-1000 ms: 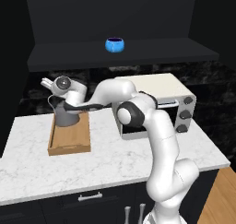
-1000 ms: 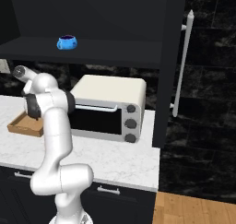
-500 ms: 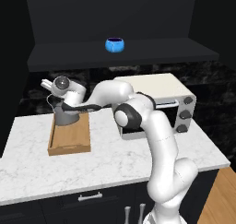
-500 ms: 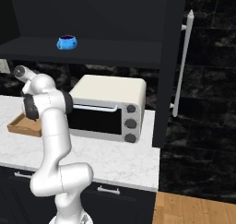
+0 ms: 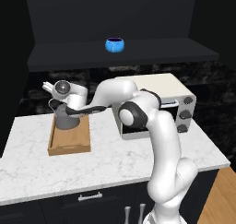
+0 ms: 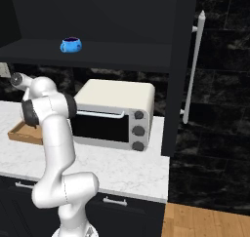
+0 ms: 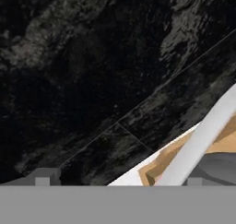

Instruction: Pick the kettle from the counter and place it on the tray. Then pick the mug from the cabinet and place it on the tray. Then close the cabinet doors.

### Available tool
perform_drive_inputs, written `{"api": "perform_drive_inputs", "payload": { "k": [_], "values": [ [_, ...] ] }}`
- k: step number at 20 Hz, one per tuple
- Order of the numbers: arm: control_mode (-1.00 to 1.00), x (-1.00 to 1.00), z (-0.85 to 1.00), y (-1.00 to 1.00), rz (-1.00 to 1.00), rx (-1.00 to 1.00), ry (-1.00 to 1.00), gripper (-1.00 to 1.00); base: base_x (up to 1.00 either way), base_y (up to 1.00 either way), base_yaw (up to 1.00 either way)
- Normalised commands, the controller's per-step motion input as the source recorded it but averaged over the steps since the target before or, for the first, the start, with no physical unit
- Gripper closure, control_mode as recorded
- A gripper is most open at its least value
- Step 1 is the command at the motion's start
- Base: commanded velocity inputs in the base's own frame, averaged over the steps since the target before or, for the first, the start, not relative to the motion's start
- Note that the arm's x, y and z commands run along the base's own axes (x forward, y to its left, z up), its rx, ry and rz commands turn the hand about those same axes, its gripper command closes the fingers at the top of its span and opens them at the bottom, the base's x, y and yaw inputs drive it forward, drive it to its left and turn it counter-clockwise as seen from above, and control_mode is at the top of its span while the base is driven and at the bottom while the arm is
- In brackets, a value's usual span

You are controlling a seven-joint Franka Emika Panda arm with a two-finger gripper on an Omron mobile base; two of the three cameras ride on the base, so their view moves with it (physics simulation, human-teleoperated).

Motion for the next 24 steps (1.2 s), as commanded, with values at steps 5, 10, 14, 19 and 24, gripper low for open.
{"api": "perform_drive_inputs", "payload": {
  "k": [5,10,14,19,24],
  "values": [
    [-1.00,-0.31,-0.01,-0.22,-0.07,0.05,0.00,-1.00,0.00,0.00,0.00],
    [-1.00,-0.31,0.00,-0.26,-0.06,0.06,0.00,-1.00,0.00,0.00,0.00],
    [-1.00,-0.30,-0.01,-0.20,-0.06,0.07,0.02,-1.00,0.00,0.00,0.00],
    [-1.00,-0.05,-0.25,0.00,-0.02,0.01,0.01,-1.00,0.00,0.00,0.00],
    [-1.00,0.05,-0.31,0.04,0.00,0.02,-0.03,-1.00,0.00,0.00,0.00]
  ]
}}
